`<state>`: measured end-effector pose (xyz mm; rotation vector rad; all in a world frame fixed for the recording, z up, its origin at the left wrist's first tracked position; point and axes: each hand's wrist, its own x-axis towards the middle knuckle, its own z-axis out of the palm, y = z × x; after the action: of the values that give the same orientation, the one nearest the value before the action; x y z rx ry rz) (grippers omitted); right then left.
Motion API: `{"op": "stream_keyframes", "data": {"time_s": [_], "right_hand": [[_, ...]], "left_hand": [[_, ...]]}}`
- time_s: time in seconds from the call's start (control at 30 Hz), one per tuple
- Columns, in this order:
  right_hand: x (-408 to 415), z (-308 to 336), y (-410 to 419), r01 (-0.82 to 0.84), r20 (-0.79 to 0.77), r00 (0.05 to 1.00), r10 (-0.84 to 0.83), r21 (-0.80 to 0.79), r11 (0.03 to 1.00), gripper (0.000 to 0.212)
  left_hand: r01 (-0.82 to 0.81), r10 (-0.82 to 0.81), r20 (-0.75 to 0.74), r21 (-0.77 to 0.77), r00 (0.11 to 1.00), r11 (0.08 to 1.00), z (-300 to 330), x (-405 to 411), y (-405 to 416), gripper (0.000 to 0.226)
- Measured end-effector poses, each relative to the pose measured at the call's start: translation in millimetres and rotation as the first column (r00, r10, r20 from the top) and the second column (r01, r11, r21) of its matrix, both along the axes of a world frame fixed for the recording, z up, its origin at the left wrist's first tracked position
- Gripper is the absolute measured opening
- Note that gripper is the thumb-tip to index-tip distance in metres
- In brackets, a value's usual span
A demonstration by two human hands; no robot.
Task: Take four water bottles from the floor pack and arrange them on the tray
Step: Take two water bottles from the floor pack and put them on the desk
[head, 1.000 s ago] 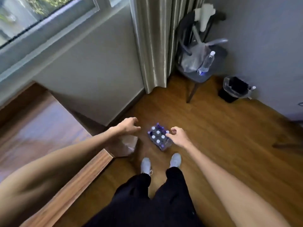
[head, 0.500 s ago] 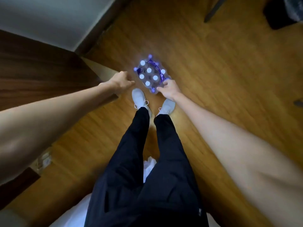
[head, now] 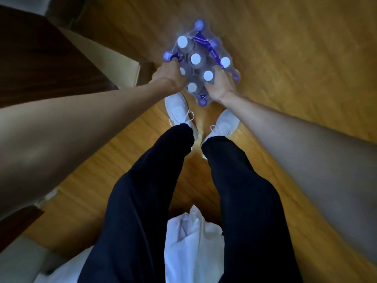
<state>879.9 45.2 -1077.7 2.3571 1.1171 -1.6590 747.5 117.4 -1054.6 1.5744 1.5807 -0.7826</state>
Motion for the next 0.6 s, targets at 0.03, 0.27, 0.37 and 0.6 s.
{"op": "stream_keyframes", "data": {"time_s": [0.03,0.27,0.37,0.6], "right_hand": [[-1.3,-13.5,-1.0,-0.025,0.016,1.000,0.025,0.002,1.000,0.048],[-14.7,-70.2,-7.1,-0.154,0.204,0.970,0.135,0.083,0.985,0.058],[-22.8,-82.0,-1.8,-0.150,0.310,0.946,0.093,0.165,0.975,0.055],[-21.9,-76.8,6.0,-0.057,0.287,0.958,0.009,0.158,0.986,0.048]], "left_hand": [[0.027,-0.027,0.001,0.006,1.000,1.000,-14.4,-0.6,-0.9,0.047],[0.049,-0.050,0.008,0.088,0.999,0.995,-81.0,1.7,-13.5,0.055],[0.105,-0.109,0.018,0.157,0.994,0.982,-92.2,-3.4,-14.0,0.051],[0.084,-0.103,0.131,0.139,0.986,0.987,-75.4,-11.1,-7.4,0.043]]}}
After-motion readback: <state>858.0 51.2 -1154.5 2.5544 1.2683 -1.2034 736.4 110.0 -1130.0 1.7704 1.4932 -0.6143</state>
